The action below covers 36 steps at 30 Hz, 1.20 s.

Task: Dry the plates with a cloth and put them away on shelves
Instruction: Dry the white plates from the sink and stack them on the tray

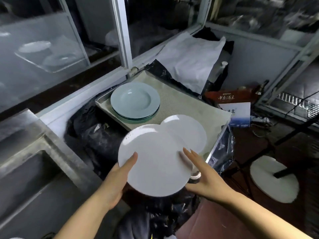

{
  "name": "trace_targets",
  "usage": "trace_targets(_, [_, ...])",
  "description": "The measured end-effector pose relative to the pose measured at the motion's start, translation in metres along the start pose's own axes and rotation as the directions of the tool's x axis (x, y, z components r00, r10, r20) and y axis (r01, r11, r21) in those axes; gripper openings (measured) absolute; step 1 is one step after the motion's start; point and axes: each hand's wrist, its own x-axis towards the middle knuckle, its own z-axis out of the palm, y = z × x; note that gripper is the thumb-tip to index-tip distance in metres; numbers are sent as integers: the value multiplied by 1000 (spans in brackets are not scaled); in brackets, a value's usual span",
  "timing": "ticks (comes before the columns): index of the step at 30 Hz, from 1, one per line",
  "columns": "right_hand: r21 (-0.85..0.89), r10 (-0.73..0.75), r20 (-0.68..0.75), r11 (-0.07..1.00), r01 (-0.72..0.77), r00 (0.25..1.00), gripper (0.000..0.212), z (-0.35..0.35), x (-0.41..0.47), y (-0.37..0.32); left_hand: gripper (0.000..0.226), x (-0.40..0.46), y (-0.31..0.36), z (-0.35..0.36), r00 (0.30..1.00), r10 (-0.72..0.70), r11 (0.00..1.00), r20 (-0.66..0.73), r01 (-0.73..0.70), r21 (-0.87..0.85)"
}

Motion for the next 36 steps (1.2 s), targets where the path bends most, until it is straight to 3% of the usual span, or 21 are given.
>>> trace_targets(4, [26, 23, -17, 999, -22, 1000, 107, -26, 7, 27, 24, 39, -3, 33, 976, 213, 957, -41, -200, 211])
trace_targets(9, [15, 76, 3, 997, -76, 997, 108, -48, 28, 66, 36, 92, -4, 70, 954, 282, 862, -103, -205, 464])
trace_targets(12, [28, 105, 1, 994, -105, 994, 113, -59, 45, 83, 47, 123, -1, 81, 938, 335, 617, -85, -150, 773])
trace_targets(14, [16, 114, -2, 993, -114, 994, 117, -65, 56, 91, 52, 142, 2, 87, 938, 340, 453, -72, -96, 886])
trace_targets(23, [-40, 118, 70, 992, -116, 990, 113, -74, 91, 119, 60, 180, -7, 109, 935, 348, 75, -64, 41, 996])
trace_targets(28, [-68, 110, 76, 992, -105, 991, 117, -70, 95, 127, 64, 182, -16, 107, 919, 384, 32, -83, 76, 997])
trace_targets(36, [-52, 124, 74, 991, -120, 990, 120, -70, 97, 127, 63, 181, -22, 103, 919, 380, 47, -101, 90, 995])
